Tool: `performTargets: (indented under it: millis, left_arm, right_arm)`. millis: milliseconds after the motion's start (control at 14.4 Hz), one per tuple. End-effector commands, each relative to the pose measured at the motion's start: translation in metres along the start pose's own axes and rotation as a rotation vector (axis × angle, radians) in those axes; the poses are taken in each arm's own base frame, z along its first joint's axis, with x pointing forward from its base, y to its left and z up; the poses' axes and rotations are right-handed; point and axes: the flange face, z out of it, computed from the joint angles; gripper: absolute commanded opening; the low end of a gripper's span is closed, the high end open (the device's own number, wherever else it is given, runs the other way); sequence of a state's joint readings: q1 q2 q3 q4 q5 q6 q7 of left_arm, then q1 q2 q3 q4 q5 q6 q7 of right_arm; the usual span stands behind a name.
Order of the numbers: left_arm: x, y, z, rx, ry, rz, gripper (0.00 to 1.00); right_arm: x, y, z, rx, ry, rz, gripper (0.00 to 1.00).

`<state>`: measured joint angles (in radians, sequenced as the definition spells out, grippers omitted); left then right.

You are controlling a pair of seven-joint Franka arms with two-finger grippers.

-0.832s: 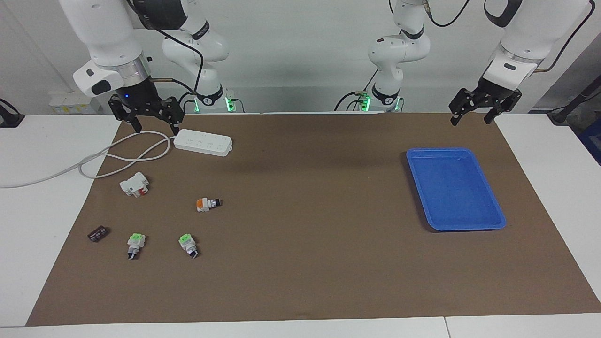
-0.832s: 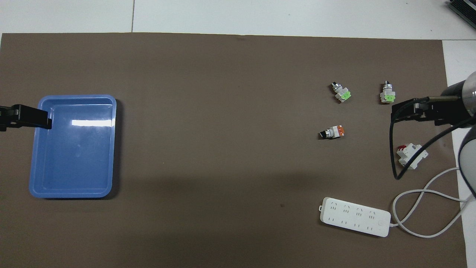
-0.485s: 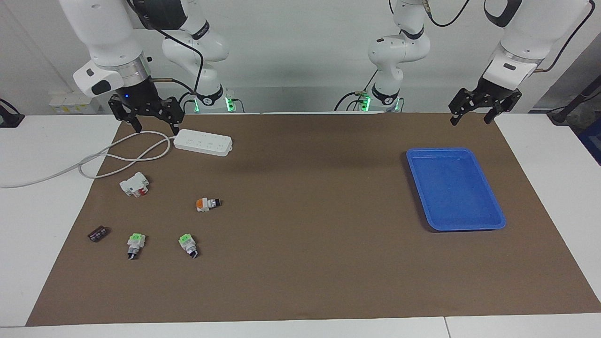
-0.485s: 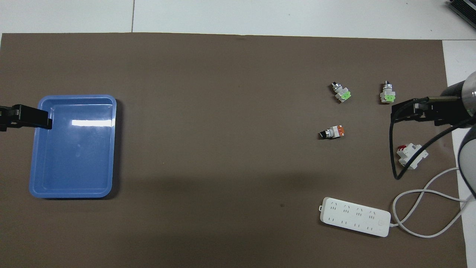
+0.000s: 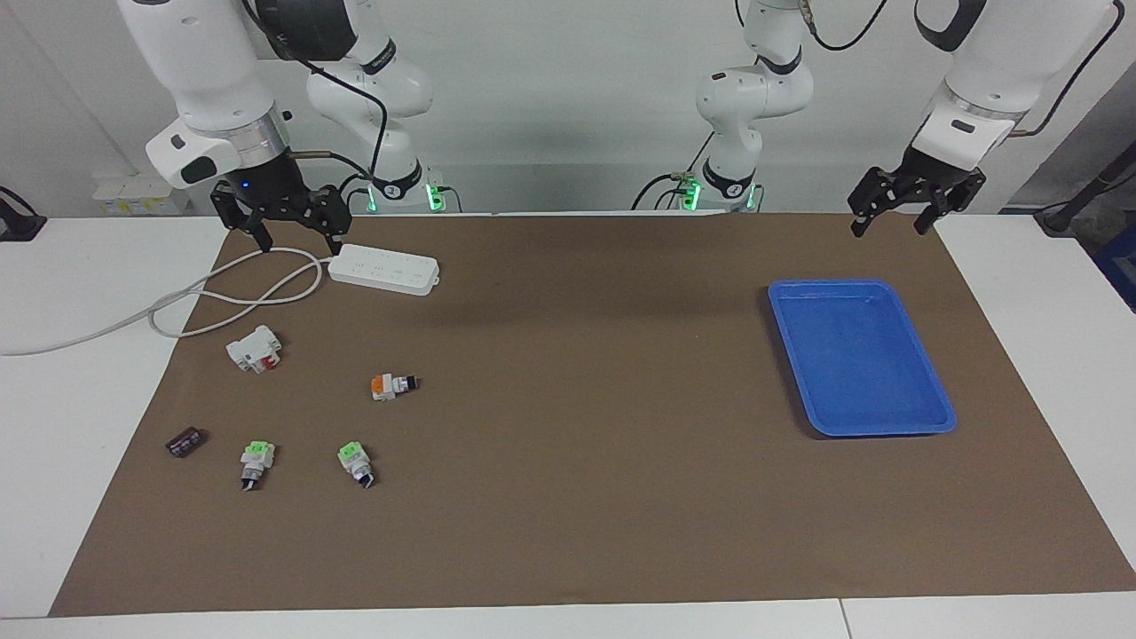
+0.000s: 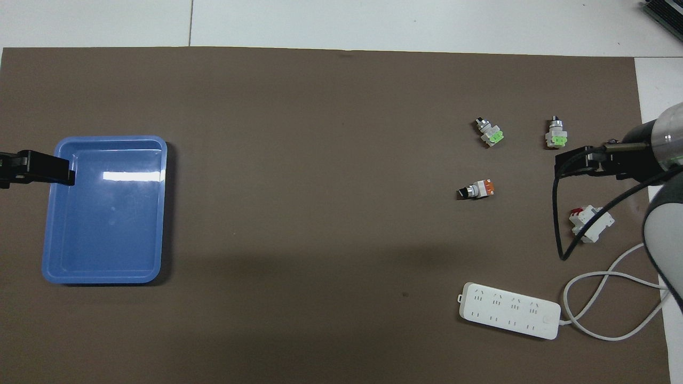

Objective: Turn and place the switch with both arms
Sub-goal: 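Move the right gripper toward the orange-and-white switch module, then lower the right gripper and grasp the orange-and-white switch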

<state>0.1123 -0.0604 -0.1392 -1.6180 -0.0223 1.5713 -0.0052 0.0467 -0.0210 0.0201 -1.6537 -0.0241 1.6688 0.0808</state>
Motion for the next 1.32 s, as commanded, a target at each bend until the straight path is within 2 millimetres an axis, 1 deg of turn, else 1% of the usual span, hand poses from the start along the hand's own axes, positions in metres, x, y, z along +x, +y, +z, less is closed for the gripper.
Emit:
performTargets:
  millis: [0,347,624,763,832,901,971,1040,1109,1179,1248]
  left_arm:
    - [-0.005,0.000,0.001,0.013,-0.012,0.013,1.00]
    - [-0.007,0.001,0.000,0.014,-0.017,0.018,1.00]
    - [-0.006,0.002,0.000,0.014,-0.012,0.024,1.00]
    - [-0.007,0.002,0.002,0.014,-0.019,0.024,1.00]
    - [-0.007,0.002,0.002,0.014,-0.020,0.024,1.00]
    - [-0.007,0.004,0.002,0.014,-0.017,0.026,1.00]
    - [-0.007,0.004,0.003,0.014,-0.017,0.026,1.00]
    - [-0.007,0.004,0.003,0.014,-0.016,0.026,1.00]
    - [-0.006,0.004,0.005,0.014,-0.019,0.026,1.00]
    - [-0.005,0.004,0.006,0.012,-0.022,0.026,1.00]
    - [-0.004,0.004,0.008,0.012,-0.022,0.025,1.00]
  right_arm:
    - [-0.006,-0.002,0.025,0.001,0.015,-0.101,1.00]
    - [-0.002,-0.003,0.067,0.002,0.010,-0.408,1.00]
    - [0.007,-0.005,0.098,0.003,0.002,-0.717,1.00]
    - [0.012,-0.006,0.107,-0.002,0.017,-0.863,1.00]
    - [0.016,-0.006,0.120,0.005,0.000,-0.958,1.00]
    - [0.018,-0.007,0.128,0.012,-0.013,-1.054,1.00]
    - [0.019,-0.009,0.138,0.019,-0.024,-1.125,1.00]
    - [0.016,-0.019,0.148,0.021,-0.024,-1.200,1.00]
    - [0.015,-0.023,0.158,0.016,-0.013,-1.261,1.00]
    - [0.013,-0.024,0.172,0.024,-0.020,-1.334,1.00]
    - [0.012,-0.033,0.180,0.023,-0.016,-1.419,1.00]
